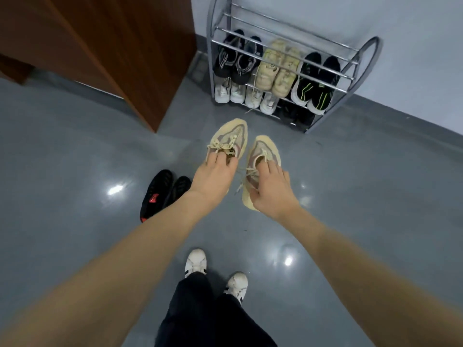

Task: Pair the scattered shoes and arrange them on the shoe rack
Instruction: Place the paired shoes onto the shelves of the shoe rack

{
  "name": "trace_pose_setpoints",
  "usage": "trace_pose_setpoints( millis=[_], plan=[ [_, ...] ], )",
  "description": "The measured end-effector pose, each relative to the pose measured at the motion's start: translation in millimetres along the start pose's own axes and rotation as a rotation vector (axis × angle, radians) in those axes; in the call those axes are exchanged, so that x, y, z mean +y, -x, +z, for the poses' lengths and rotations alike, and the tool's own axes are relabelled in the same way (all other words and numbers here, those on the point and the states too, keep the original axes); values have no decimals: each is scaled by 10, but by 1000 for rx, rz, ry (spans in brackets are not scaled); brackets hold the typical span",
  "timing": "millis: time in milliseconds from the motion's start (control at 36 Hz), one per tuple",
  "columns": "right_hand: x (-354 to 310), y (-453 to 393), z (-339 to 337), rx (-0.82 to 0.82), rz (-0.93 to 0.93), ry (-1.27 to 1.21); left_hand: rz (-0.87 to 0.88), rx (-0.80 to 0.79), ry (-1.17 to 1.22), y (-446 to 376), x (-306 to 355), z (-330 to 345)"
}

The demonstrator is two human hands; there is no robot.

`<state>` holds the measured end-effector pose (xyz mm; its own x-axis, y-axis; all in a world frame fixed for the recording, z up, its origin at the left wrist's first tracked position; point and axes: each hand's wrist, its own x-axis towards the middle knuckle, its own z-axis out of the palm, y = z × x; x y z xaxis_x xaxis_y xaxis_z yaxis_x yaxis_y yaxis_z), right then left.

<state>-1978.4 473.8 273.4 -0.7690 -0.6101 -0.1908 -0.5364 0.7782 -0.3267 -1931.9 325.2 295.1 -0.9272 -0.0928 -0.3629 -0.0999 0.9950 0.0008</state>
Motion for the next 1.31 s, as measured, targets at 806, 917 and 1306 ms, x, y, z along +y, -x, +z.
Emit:
trace_pose_setpoints(
  millis=[806, 917, 1306],
  plan=[
    [115, -2994, -1276, -29, -11, 166, -22, 106, -1, -2467, -1195, -1547],
    [239, -3412, -1308, -37, -1, 176, -14, 105, 8, -2888, -1313, -1599],
    [1033, -4798, -1100, -134, 19, 167, -8, -3, -19, -4532, -1398, -1481]
  ],
)
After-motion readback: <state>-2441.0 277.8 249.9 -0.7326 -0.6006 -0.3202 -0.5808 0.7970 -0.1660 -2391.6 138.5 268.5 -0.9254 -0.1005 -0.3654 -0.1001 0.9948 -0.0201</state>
